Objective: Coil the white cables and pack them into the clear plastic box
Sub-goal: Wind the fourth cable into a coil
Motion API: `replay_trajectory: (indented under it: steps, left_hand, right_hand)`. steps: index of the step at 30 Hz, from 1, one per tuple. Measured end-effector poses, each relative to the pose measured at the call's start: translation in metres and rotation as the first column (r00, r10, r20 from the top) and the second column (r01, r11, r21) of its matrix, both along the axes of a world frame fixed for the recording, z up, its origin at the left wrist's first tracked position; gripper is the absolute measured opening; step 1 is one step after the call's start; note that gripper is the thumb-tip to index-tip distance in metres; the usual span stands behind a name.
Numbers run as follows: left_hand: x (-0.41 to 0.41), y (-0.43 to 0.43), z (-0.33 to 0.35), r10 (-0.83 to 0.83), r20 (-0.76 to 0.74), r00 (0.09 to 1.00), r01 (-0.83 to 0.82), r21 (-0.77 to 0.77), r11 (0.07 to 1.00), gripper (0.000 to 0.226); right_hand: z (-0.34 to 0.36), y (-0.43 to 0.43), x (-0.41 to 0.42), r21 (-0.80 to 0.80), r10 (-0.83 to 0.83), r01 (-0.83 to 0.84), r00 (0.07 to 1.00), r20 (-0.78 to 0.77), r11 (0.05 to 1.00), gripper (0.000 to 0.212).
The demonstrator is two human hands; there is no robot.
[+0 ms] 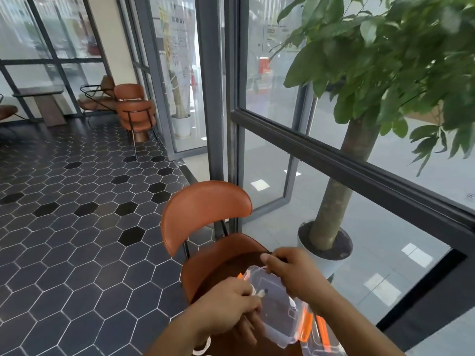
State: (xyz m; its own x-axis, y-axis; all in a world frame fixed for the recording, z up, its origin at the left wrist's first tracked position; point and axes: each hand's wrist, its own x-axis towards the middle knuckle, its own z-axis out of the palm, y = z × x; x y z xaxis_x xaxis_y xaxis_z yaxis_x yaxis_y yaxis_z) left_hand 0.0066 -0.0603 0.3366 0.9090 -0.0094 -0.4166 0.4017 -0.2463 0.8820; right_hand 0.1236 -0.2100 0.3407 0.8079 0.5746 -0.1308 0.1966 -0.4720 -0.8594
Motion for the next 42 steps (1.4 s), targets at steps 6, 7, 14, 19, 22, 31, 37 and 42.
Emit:
replay_trajectory:
  steps: [6, 7, 14, 19, 22, 31, 37, 42]
  left_hand:
    - [0.009, 0.0, -0.009, 0.333, 0.159, 0.929, -0.327, -0.061, 0.943, 0.027]
    - [0.01, 0.0, -0.011, 0.362, 0.168, 0.917, -0.35, -0.093, 0.932, 0.027]
    - [0.004, 0.001, -0.012, 0.557, 0.019, 0.83, -0.457, -0.548, 0.701, 0.033]
    - [0.007, -0.007, -0.005, 0.586, -0.118, 0.802, -0.449, -0.766, 0.46, 0.041]
    - [0.009, -0.006, 0.003, 0.618, -0.14, 0.774, -0.438, -0.822, 0.363, 0.041]
    - [0.002, 0.011, 0.015, 0.636, -0.017, 0.771, -0.309, -0.884, 0.351, 0.023]
    - [-0.009, 0.015, 0.016, 0.374, 0.152, 0.915, -0.165, -0.706, 0.689, 0.031]
    - [-0.009, 0.016, 0.012, 0.052, 0.174, 0.983, 0.03, -0.437, 0.899, 0.023]
  right_hand:
    - [0.013, 0.01, -0.021, -0.001, 0.032, -0.032, 0.989, 0.143, 0.999, 0.019]
    - [0.011, 0.01, -0.027, 0.006, 0.045, -0.047, 0.987, 0.155, 0.999, 0.016]
    - [-0.005, 0.01, -0.049, 0.139, 0.011, -0.017, 0.999, 0.041, 0.99, 0.013]
    - [-0.02, 0.011, -0.063, 0.032, 0.061, -0.077, 0.931, 0.361, 0.997, 0.013]
    - [-0.032, 0.008, -0.069, -0.001, 0.069, -0.078, 0.881, 0.467, 0.997, 0.014]
    - [-0.052, -0.014, -0.05, -0.149, 0.268, -0.242, 0.943, 0.196, 0.959, 0.022]
    - [-0.044, -0.025, -0.005, -0.322, 0.323, -0.233, 0.909, 0.262, 0.917, 0.019]
    - [-0.011, -0.013, 0.018, -0.407, 0.424, -0.254, 0.808, 0.409, 0.877, 0.038]
